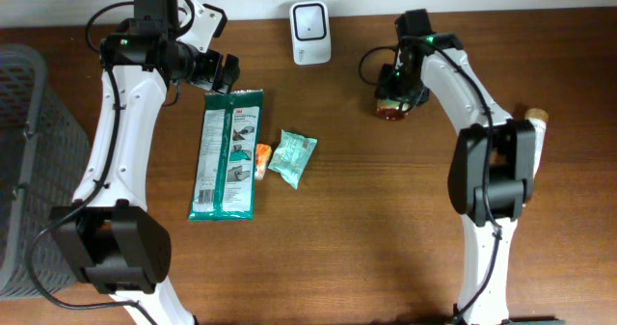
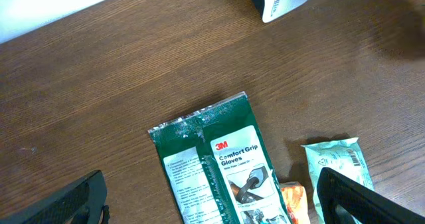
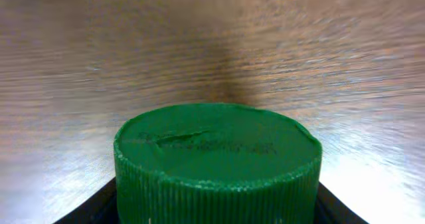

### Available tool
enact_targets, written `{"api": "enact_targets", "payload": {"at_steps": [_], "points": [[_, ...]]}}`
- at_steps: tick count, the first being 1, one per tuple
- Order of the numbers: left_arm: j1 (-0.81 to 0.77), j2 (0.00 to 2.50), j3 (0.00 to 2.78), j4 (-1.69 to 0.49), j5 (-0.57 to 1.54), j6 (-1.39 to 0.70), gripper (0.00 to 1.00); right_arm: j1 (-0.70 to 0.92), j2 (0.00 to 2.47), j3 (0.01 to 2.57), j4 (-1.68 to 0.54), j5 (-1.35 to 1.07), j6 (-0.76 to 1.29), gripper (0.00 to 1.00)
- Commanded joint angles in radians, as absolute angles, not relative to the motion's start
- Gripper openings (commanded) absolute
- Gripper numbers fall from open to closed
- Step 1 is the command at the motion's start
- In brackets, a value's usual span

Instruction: Scan the item barcode

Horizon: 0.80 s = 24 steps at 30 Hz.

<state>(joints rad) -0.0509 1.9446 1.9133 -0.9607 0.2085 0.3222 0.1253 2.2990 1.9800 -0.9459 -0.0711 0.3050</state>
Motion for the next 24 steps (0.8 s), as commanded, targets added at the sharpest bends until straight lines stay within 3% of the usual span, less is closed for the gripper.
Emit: {"api": "enact_targets", "payload": {"at_steps": [1,6,14,18,24], "points": [[-0.044,1.913,1.935,-0.960,0.212,0.327,0.99,0.131,2.068,2.009,-0.985,-0.039,0.258,0.42],[-0.044,1.913,1.935,-0.960,0.212,0.327,0.99,0.177,1.897,2.008,-1.049,0.072,0.224,0.41],[-0.044,1.913,1.935,-0.960,0.212,0.327,0.99,0.373,1.872,1.937,-1.012,0.344,0.249,0.42],[-0.044,1.913,1.935,-0.960,0.212,0.327,0.99,0.427,1.872,1.772,-0.833,0.375,0.290,0.42],[-0.044,1.913,1.935,-0.960,0.212,0.327,0.99,0.460,1.872,1.365,-0.292,0.358,0.289,0.46]]}}
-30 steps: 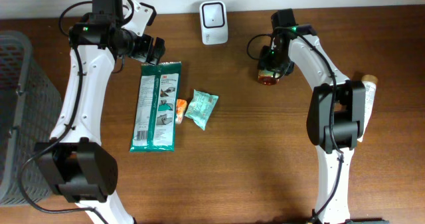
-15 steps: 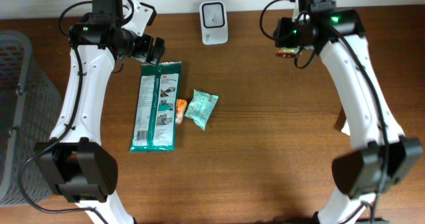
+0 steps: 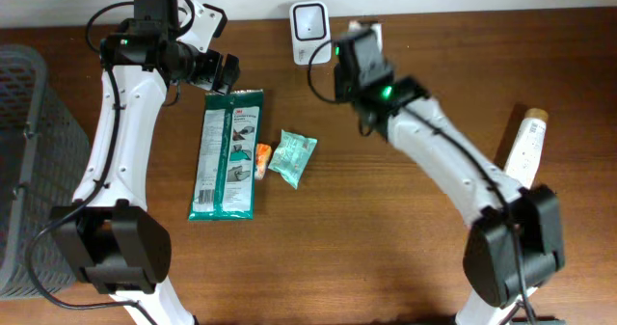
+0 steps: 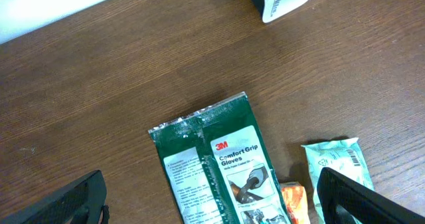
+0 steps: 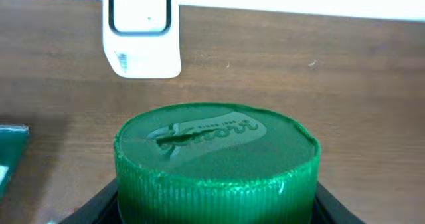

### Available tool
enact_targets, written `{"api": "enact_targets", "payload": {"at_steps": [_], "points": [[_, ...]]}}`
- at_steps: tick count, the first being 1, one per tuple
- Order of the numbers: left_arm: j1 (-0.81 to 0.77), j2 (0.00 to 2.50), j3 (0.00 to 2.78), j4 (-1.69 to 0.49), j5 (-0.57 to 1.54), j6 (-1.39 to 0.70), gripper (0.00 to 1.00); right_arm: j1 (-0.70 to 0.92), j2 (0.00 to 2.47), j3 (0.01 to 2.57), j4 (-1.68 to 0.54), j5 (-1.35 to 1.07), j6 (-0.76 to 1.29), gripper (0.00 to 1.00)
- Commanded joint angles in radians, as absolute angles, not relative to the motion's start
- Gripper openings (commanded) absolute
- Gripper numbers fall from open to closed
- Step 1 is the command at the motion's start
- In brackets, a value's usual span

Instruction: Scan the item barcode

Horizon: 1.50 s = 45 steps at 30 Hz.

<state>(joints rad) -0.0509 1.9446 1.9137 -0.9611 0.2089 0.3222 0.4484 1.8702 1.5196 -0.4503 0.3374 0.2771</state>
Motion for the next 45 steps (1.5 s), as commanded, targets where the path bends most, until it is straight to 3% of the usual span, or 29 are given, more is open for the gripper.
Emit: {"api": "enact_targets", "payload": {"at_steps": [1,3,7,15,19,24,29,34,35,36,45], "points": [[-0.044,1.913,1.935,-0.960,0.212,0.327,0.99,0.455,1.872,1.300,-0.193,0.344,0.289,0.50],[-0.044,1.913,1.935,-0.960,0.212,0.327,0.99,0.436,1.874,1.198,-0.029,0.342,0.289,0.61],[-0.044,1.913,1.935,-0.960,0.212,0.327,0.99,0.397,1.904,1.139,0.102,0.341,0.284,0.60],[-0.044,1.913,1.935,-0.960,0.212,0.327,0.99,0.348,2.083,1.139,0.351,0.340,-0.002,0.60],[-0.044,1.913,1.935,-0.960,0.212,0.327,0.99,0.325,2.117,1.139,0.420,0.340,-0.004,0.60],[-0.044,1.913,1.935,-0.960,0.212,0.327,0.99,0.281,2.122,1.139,0.424,0.263,-0.004,0.59],[-0.044,1.913,1.935,-0.960,0.212,0.327,0.99,0.248,2.122,1.139,0.244,0.179,-0.004,0.61],[-0.044,1.913,1.935,-0.960,0.212,0.327,0.99,0.247,2.122,1.139,0.148,0.175,-0.004,0.71],[-0.044,1.913,1.935,-0.960,0.212,0.327,0.99,0.247,2.122,1.139,0.136,0.163,-0.003,0.81],[-0.044,1.913,1.935,-0.960,0.212,0.327,0.99,0.247,2.122,1.139,0.132,0.159,-0.003,0.98],[-0.044,1.913,1.935,-0.960,0.212,0.327,0.99,0.247,2.100,1.139,0.180,0.121,-0.003,0.98]]}}
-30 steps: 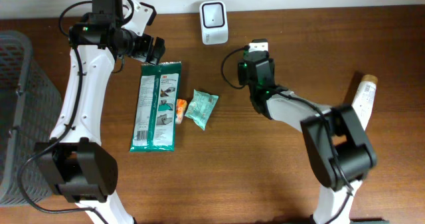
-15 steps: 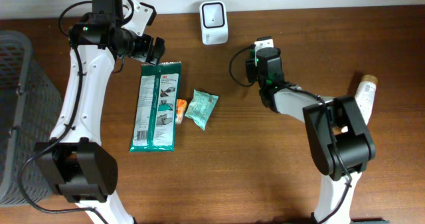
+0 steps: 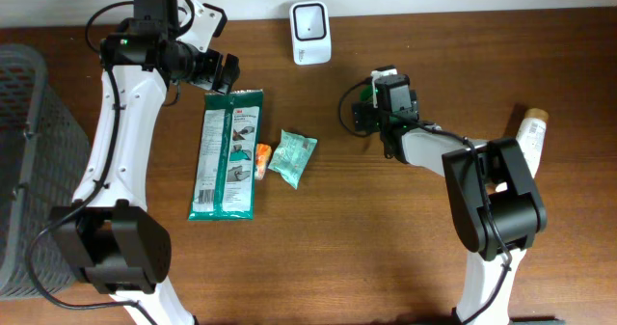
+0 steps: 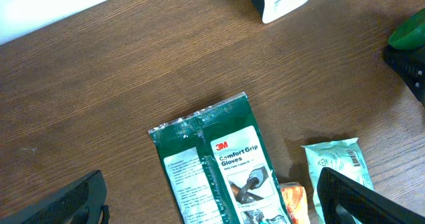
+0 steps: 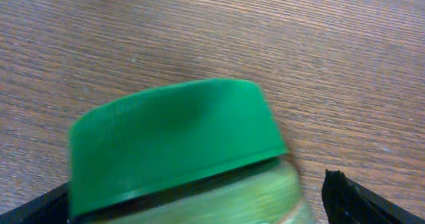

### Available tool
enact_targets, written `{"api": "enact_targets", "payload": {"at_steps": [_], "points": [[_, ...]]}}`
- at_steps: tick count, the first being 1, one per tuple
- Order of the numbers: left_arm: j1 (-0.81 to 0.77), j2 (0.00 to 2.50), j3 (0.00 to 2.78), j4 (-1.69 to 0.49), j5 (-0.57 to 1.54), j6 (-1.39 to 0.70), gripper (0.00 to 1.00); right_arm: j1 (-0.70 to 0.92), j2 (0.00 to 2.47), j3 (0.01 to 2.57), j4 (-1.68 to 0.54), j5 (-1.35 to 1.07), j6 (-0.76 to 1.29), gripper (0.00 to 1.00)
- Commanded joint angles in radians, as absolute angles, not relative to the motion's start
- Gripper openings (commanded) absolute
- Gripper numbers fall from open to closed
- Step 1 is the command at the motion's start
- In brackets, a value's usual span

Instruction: Scan the item barcode

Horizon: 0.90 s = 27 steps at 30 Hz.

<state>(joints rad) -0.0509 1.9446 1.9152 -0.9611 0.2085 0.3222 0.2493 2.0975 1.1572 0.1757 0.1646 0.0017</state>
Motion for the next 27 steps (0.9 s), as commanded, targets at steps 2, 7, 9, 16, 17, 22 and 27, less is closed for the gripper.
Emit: {"api": "enact_targets", "payload": {"at_steps": [2,7,9,16,17,22,27], "points": [[-0.044,1.913,1.935,-0.960,0.213,0.327,0.99,0.247,2.017,1.139,0.175,0.112,0.001,0.98],[-0.044,1.913,1.935,-0.960,0.212,0.327,0.99,0.247,1.762,1.140,0.068,0.012,0.001,0.98],[-0.044,1.913,1.935,-0.960,0.212,0.327,0.99,0.247,1.692,1.140,0.024,-0.008,-0.004,0.98],[-0.044,1.913,1.935,-0.960,0.212,0.327,0.99,0.238,1.609,1.281,-0.315,-0.033,0.085,0.98],[-0.044,1.913,1.935,-0.960,0.212,0.327,0.99,0.233,1.623,1.365,-0.435,-0.027,0.081,0.98],[-0.045,1.913,1.935,-0.960,0.212,0.327,0.99,0.228,1.816,1.864,-0.903,-0.015,-0.016,0.98],[-0.044,1.913,1.935,-0.960,0.212,0.327,0.99,0.228,2.072,2.176,-1.108,-0.019,-0.049,0.98]]}}
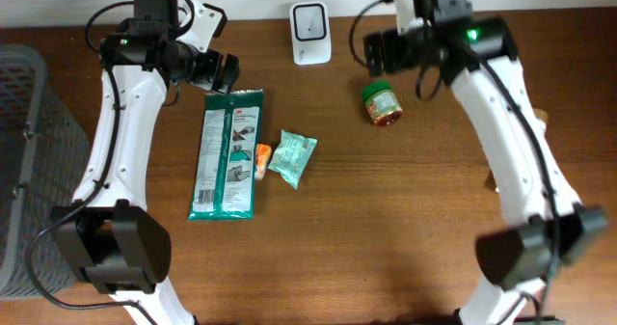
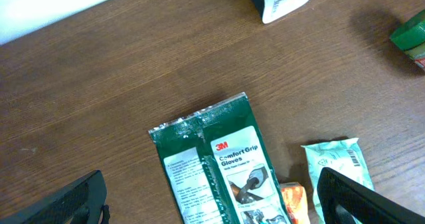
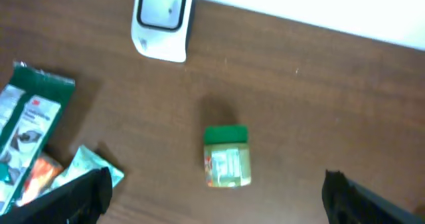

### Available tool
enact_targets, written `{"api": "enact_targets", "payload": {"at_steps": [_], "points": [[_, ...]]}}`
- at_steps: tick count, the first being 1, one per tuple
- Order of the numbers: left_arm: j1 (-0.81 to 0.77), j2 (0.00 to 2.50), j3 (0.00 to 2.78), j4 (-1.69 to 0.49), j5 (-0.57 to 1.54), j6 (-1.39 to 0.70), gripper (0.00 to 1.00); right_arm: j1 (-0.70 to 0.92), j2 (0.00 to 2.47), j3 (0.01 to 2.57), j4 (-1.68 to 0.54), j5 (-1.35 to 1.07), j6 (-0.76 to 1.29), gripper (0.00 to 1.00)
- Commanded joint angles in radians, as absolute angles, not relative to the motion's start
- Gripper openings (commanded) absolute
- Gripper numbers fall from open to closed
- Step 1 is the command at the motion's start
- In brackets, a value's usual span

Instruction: Scan the item barcode

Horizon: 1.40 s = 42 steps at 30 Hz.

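Observation:
A small jar with a green lid lies on its side on the brown table, its label facing up. The white barcode scanner stands at the back edge and also appears as the scanner. My right gripper hangs open above the jar, apart from it, its dark fingers at the frame's bottom corners. My left gripper is open over the top of the green glove packet, holding nothing.
The green glove packet, an orange item and a teal pouch lie left of centre. A grey basket stands at the left edge. A pale bottle lies at the right, mostly hidden behind my right arm.
The jar was between my right gripper's fingers low over the table; now it lies free on the table, and the right gripper is open, higher and nearer the back edge. The left arm is unchanged.
My right gripper was shut on the jar right of the scanner. Then it held the jar close in front of the scanner, lid toward the camera. Then the jar was back low over the table, tilted. Now it lies released on its side, the gripper raised.

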<state>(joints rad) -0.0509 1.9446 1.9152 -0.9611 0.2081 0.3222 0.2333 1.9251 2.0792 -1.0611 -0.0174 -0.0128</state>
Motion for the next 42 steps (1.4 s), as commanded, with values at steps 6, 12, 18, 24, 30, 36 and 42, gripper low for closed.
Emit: {"api": "enact_targets", "payload": {"at_steps": [6,12,18,24,30,36,42], "points": [[-0.044,1.913,1.935,-0.960,0.212,0.327,0.99,0.229,2.216,2.184,-1.081,-0.019,-0.049,0.98],[-0.044,1.913,1.935,-0.960,0.212,0.327,0.99,0.228,2.315,2.183,-1.061,-0.015,-0.075,0.97],[-0.044,1.913,1.935,-0.960,0.212,0.327,0.99,0.221,2.398,2.183,-1.055,-0.015,-0.075,0.96],[-0.045,1.913,1.935,-0.960,0.212,0.327,0.99,0.202,2.444,2.182,-1.034,-0.016,-0.075,0.86],[-0.044,1.913,1.935,-0.960,0.212,0.327,0.99,0.200,2.477,2.176,-1.019,-0.023,-0.102,0.74],[-0.044,1.913,1.935,-0.960,0.212,0.327,0.99,0.201,2.488,2.177,-1.024,-0.023,-0.101,0.60],[-0.044,1.913,1.935,-0.960,0.212,0.327,0.99,0.201,2.471,2.212,-1.021,-0.023,-0.101,0.37]]}}
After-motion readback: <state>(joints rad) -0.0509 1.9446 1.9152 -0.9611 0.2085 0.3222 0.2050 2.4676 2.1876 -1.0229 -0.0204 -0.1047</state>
